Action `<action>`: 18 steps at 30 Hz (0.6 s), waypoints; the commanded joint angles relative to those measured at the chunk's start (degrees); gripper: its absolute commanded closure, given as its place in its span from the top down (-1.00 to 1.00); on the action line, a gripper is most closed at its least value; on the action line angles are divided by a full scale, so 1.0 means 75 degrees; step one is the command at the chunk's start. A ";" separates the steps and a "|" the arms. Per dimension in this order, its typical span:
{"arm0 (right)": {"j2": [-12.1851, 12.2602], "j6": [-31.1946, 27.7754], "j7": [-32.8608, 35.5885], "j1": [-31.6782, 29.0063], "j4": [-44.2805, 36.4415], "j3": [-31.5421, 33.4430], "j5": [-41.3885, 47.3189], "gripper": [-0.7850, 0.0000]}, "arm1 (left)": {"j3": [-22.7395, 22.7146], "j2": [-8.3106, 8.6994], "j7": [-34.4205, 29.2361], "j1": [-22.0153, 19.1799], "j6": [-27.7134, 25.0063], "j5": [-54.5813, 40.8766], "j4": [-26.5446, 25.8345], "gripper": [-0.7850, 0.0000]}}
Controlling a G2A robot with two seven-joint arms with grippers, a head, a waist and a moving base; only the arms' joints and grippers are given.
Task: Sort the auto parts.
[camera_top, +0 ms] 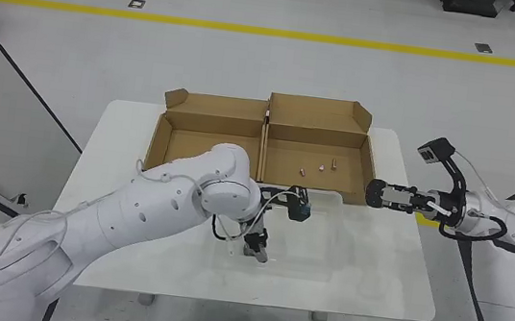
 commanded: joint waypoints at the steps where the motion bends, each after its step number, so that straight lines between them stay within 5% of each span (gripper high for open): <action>1: 0.0000 0.0000 0.0000 0.0000 0.0000 0.0000 0.0001 1.00 | -0.0012 0.0029 0.0000 -0.0026 -0.0093 -0.0126 -0.0054 1.00; 8: 0.0000 0.0000 0.0000 0.0000 0.0000 0.0000 0.0001 1.00 | -0.0115 0.0094 -0.0016 -0.0178 0.0117 0.0297 -0.0101 1.00; 18: 0.0000 0.0000 0.0000 0.0000 0.0000 0.0000 0.0001 1.00 | 0.0331 -0.0244 -0.0295 -0.0465 0.0716 0.0613 0.0550 1.00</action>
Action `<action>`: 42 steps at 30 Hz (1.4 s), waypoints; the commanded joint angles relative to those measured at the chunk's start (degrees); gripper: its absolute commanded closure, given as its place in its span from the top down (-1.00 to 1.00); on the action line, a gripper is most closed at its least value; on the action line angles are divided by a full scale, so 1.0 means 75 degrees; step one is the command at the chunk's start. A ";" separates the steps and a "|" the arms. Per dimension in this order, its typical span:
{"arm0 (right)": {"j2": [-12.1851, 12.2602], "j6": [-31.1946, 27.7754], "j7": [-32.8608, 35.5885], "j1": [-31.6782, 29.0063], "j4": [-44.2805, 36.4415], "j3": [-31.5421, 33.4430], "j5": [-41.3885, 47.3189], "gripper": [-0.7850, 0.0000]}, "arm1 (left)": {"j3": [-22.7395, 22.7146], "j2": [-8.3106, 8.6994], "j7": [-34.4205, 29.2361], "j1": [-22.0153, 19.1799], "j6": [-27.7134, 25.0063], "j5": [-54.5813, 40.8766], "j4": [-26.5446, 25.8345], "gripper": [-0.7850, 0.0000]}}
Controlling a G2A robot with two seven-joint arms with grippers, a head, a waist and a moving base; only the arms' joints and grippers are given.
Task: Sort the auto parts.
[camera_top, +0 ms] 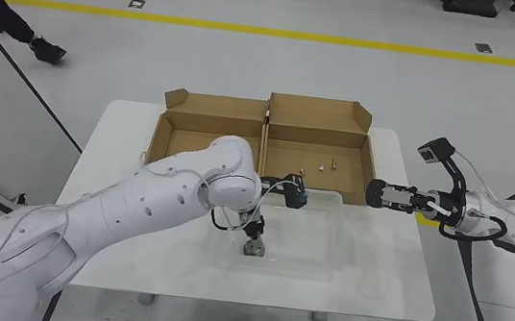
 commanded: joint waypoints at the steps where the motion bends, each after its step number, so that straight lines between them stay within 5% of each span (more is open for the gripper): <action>1: 0.0000 0.0000 0.0000 0.0000 0.0000 0.0000 0.0001 1.00 | 0.0101 -0.0073 -0.0072 -0.0036 0.0072 -0.0007 0.0164 1.00; 18: 0.0000 0.0000 0.0000 0.0000 0.0000 0.0000 0.0001 1.00 | 0.0773 -0.0619 -0.0135 -0.0021 -0.0061 -0.0091 0.1298 1.00; 39: 0.0000 0.0000 0.0000 0.0000 0.0000 0.0000 0.0001 1.00 | 0.0869 -0.0838 -0.0054 0.0094 -0.0398 -0.0164 0.1828 1.00; 42: 0.0000 0.0000 0.0000 0.0000 0.0000 0.0000 0.0001 1.00 | 0.0883 -0.0885 -0.0049 0.0080 -0.0435 -0.0186 0.1948 0.83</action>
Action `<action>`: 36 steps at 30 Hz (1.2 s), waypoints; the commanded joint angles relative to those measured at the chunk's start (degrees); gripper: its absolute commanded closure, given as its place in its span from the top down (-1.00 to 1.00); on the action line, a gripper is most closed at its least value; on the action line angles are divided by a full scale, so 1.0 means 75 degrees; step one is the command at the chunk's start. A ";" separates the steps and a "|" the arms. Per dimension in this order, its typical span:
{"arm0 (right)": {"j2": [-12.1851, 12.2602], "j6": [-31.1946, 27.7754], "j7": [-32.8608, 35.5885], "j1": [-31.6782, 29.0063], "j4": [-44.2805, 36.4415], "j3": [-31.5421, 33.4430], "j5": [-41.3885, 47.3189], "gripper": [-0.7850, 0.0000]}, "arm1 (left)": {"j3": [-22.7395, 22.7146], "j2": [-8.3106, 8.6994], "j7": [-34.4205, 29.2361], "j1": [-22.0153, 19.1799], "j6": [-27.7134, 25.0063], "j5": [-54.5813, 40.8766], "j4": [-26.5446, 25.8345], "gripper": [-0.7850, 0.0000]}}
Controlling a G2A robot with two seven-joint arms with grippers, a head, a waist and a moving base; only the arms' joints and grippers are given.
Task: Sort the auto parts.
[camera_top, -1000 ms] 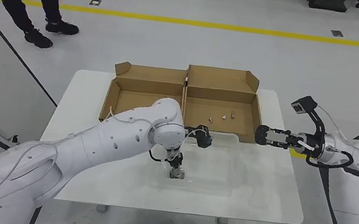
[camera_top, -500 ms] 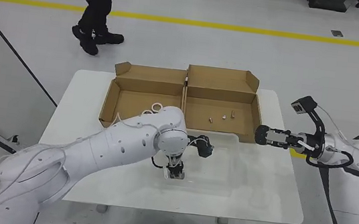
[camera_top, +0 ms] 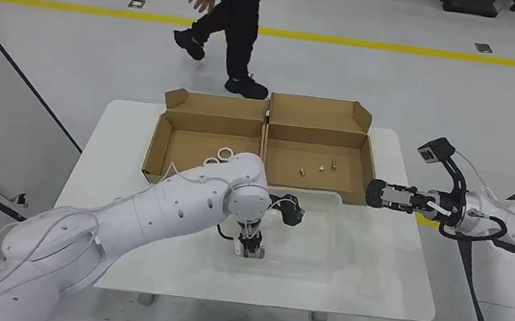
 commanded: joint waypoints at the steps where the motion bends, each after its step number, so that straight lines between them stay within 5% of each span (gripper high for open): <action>1: 0.0000 0.0000 0.0000 0.0000 0.0000 0.0000 0.0001 1.00 | 0.0011 -0.0028 0.0004 -0.0006 -0.0011 -0.0018 0.0069 0.79; 11: 0.0000 0.0000 0.0000 0.0000 0.0000 0.0000 0.0001 1.00 | 0.0181 -0.0179 0.0083 -0.0066 -0.0091 -0.0089 0.0414 0.56; 22: 0.0000 0.0000 0.0000 0.0000 0.0000 0.0000 0.0001 1.00 | 0.0233 -0.0290 0.0129 -0.0130 -0.0064 -0.0025 0.0594 -0.01; 36: 0.0000 0.0000 0.0000 0.0000 0.0000 0.0000 0.0001 1.00 | 0.0146 -0.0290 0.0515 0.0000 0.0150 0.0692 0.0359 -0.01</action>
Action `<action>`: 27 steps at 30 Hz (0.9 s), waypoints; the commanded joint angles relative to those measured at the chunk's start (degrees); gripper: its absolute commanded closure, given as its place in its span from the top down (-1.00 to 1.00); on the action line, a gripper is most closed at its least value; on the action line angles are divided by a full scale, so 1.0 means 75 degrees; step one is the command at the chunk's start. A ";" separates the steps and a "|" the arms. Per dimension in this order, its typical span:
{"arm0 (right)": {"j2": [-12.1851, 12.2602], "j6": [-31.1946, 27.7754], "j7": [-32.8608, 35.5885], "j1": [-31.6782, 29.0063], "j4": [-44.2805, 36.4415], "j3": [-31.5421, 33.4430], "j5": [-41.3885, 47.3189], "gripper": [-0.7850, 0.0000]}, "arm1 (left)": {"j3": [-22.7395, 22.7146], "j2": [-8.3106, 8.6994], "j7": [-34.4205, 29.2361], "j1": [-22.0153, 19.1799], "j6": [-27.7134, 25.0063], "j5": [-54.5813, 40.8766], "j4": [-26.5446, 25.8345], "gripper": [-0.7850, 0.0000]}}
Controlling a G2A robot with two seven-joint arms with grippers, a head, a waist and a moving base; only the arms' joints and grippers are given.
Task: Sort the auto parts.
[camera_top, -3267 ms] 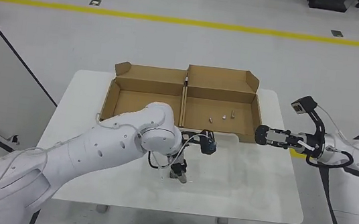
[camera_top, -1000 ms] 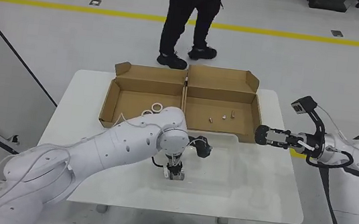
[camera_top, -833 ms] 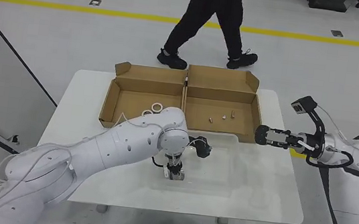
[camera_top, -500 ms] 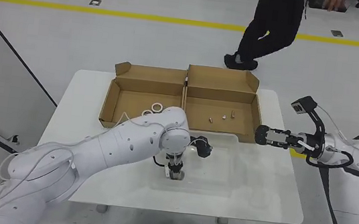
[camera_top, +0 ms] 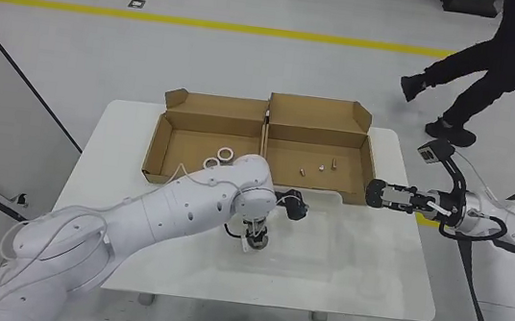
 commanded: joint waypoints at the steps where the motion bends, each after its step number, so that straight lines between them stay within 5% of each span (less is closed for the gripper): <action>1: 0.0000 0.0000 0.0000 0.0000 0.0000 0.0000 0.0001 1.00 | -0.0010 0.0015 -0.0048 0.0029 -0.0030 0.0043 -0.0047 0.03; 8: 0.0000 0.0000 0.0000 0.0000 0.0000 0.0000 0.0001 1.00 | -0.0037 0.0081 -0.0046 0.0147 -0.0149 0.0351 -0.0413 0.27; 27: 0.0000 0.0000 0.0000 0.0000 0.0000 0.0000 0.0001 1.00 | -0.0236 0.0081 -0.0152 0.0269 -0.0253 0.0439 -0.0465 0.09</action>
